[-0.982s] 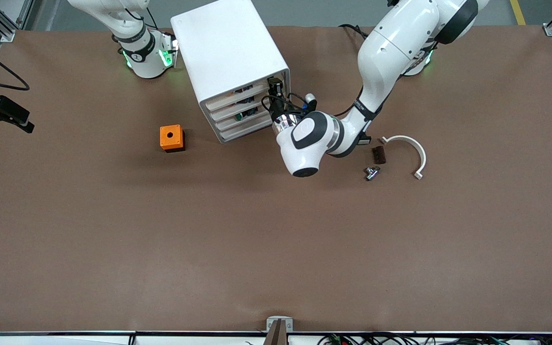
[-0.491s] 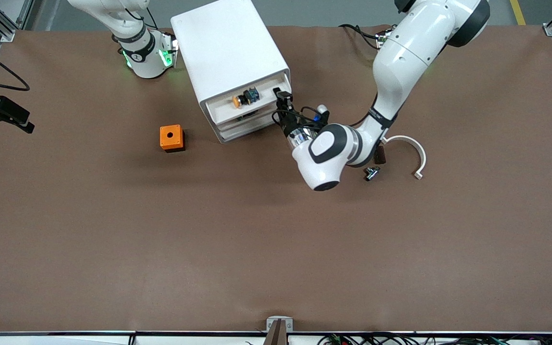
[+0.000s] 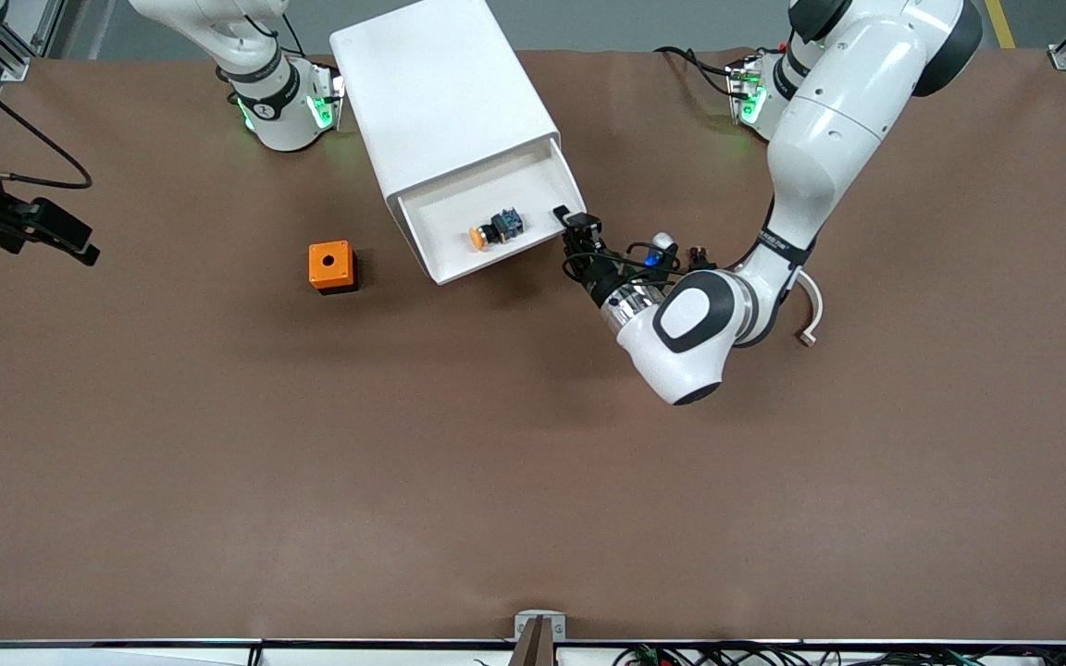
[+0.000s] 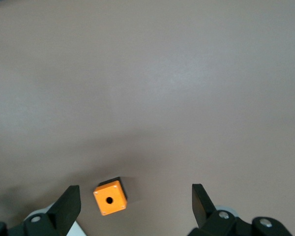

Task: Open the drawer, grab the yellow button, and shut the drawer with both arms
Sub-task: 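Grasp the drawer handle with the left gripper and pull it open, then withdraw the left gripper while the right gripper reaches into the drawer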

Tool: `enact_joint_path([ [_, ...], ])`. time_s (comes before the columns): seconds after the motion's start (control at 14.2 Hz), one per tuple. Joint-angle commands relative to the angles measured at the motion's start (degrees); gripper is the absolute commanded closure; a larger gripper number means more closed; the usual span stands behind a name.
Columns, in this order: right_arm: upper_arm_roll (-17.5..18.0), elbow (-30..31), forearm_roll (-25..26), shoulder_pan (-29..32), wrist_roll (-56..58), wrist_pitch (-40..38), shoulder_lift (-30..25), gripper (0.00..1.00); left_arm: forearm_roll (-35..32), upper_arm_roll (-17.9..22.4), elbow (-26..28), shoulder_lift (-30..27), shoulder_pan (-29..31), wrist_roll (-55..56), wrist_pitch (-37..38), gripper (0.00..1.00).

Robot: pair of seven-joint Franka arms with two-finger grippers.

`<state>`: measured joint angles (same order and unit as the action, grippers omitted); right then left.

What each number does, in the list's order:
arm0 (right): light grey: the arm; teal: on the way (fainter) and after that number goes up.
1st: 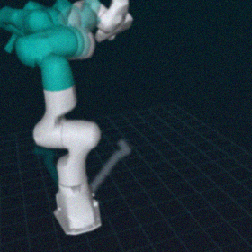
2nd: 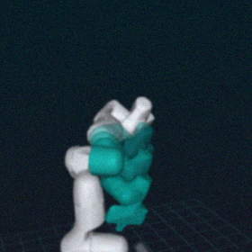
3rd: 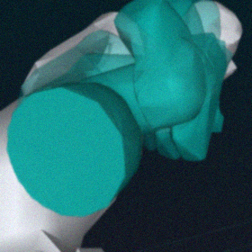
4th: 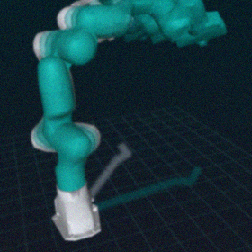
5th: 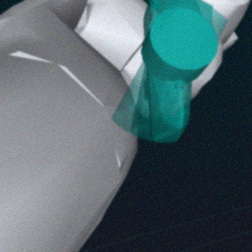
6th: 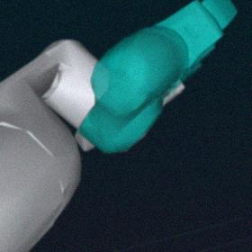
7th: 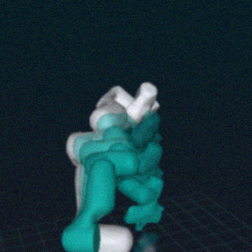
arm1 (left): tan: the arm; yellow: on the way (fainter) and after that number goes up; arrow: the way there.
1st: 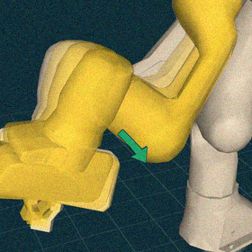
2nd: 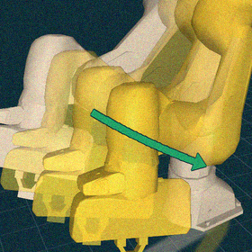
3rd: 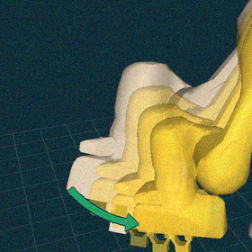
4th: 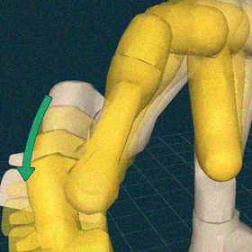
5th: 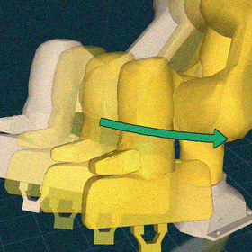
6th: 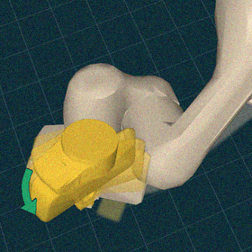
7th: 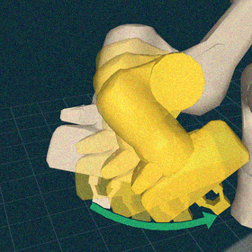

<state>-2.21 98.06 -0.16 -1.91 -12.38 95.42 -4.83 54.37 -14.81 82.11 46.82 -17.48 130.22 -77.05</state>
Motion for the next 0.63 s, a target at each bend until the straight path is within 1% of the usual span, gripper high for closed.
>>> enact_joint_path([
  [0.0,-0.08,-0.42,0.16,-2.91,-6.93,-0.85,0.61,0.00,0.74,-0.13,-0.37,-0.59,0.78,-0.67,0.32,0.79],
  [0.07,0.01,-0.42,-0.01,-3.88,-9.57,-0.85,0.70,0.00,0.83,-0.13,-0.37,-0.59,0.87,-1.02,0.32,0.77],
  [0.14,0.01,-0.42,-0.54,-5.02,-12.38,-0.94,0.96,0.00,0.74,-0.13,-0.46,-0.68,0.87,-1.02,0.32,0.65],
  [0.21,0.01,-0.42,-0.89,-6.42,-15.45,-0.94,1.05,0.00,0.83,-0.13,-0.46,-0.68,0.87,-1.11,0.06,0.17],
  [0.28,0.01,-0.33,-0.98,-7.91,-18.44,-0.94,1.05,0.00,0.74,-0.22,-0.54,-0.68,1.39,-2.07,-0.12,0.00],
  [0.56,0.01,-0.33,-0.98,-14.59,-31.09,-0.85,1.40,0.00,0.83,-0.13,-1.86,-0.68,3.41,-15.14,-0.12,0.00],
])
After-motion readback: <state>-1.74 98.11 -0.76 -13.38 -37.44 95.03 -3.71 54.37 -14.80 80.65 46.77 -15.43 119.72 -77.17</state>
